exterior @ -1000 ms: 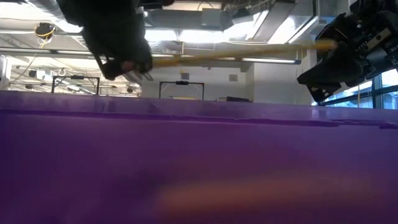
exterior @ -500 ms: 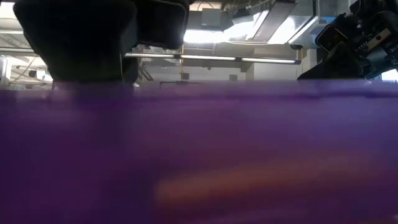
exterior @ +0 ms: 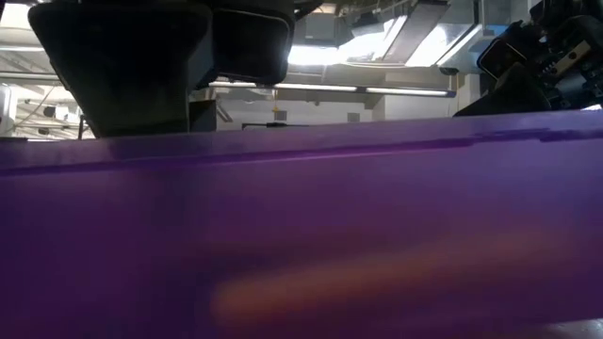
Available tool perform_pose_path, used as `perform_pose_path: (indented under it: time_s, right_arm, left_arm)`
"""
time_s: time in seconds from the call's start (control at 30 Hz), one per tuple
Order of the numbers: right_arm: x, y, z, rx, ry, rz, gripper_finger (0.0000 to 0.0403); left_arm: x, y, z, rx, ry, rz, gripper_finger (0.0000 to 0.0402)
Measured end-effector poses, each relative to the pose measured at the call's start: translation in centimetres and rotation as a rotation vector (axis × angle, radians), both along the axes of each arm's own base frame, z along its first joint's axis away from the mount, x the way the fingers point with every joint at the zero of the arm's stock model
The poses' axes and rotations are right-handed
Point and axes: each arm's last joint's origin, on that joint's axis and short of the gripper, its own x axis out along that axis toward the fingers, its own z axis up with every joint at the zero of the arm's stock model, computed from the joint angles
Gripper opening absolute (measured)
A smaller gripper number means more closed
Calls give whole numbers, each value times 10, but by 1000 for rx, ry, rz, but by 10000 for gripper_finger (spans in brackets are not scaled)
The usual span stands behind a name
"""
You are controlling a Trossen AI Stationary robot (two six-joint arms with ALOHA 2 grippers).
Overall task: Pick & place school supplies into a supply box
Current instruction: Put the yellow pencil into the violet supply box, then put the transparent pen into the violet supply box
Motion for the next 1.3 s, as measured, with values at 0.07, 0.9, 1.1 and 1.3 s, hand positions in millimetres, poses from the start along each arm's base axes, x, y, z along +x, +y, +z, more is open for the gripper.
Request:
perform_pose_path:
  time_s: [0.07, 0.9, 1.1, 1.3]
  right_arm:
    - [0, 0, 0, 0, 0, 0, 28]
    - [0, 0, 1, 2, -10, 0, 28]
    - [1, 0, 2, 3, -20, 1, 28]
    - [2, -2, 7, -9, -74, -73, 28]
  left_arm:
    - [1, 3, 0, -12, 7, -2, 56]
    - [-26, 55, 91, 380, -339, -428, 60]
    - [-57, 84, 102, 426, -415, -432, 48]
    - [-100, 127, 85, 404, -595, -250, 38]
